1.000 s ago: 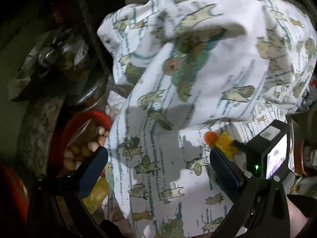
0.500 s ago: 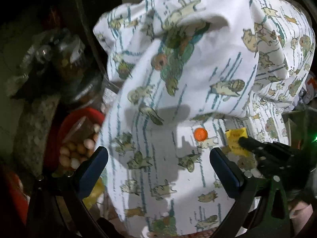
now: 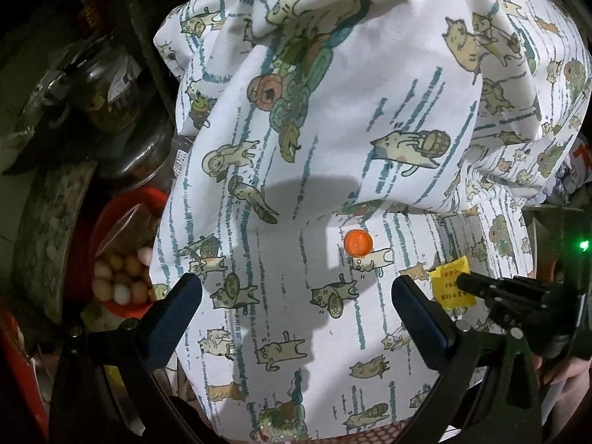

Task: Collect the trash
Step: 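Grasp the yellow packet with the right tool and lift it, then close the left tool on the orange cap while the right tool holds the yellow packet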

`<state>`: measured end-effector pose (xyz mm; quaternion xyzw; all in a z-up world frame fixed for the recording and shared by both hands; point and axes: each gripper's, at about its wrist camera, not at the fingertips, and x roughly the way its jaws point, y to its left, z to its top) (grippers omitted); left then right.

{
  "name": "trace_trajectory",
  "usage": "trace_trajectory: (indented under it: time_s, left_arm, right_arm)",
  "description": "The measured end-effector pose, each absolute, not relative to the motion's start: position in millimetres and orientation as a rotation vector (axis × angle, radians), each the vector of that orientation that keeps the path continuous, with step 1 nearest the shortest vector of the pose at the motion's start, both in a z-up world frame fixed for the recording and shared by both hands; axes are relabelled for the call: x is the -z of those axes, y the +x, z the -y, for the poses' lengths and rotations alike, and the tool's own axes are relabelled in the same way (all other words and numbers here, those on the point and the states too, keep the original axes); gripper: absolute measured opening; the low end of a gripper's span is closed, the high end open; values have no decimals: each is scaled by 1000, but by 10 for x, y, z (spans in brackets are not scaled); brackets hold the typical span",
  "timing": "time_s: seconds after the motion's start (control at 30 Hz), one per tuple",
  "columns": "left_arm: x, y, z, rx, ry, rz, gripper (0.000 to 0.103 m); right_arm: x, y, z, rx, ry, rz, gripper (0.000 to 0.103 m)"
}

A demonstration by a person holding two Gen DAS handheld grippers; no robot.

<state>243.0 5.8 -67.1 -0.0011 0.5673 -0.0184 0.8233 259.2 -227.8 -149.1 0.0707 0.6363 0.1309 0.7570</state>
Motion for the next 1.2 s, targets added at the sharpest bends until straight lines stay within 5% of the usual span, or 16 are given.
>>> trace_trajectory:
  time_s: [0.4, 0.67, 0.77, 1.2]
  left_arm:
    - [798, 2472, 44, 72, 22, -1231, 102]
    - [1141, 2572, 297, 93, 68, -1226, 101]
    - [1242, 2600, 452, 136, 90, -1223, 87]
    - [1662, 2830, 699, 137, 113, -1217, 58]
  right_arm:
    - [1762, 2548, 2189, -290, 162, -1462, 4]
    - [1515, 2542, 2368, -220, 194, -1346, 5]
    - [1425, 2557, 2506, -187, 209, -1315, 5]
    - [1197, 2555, 2809, -137, 151, -1240, 5]
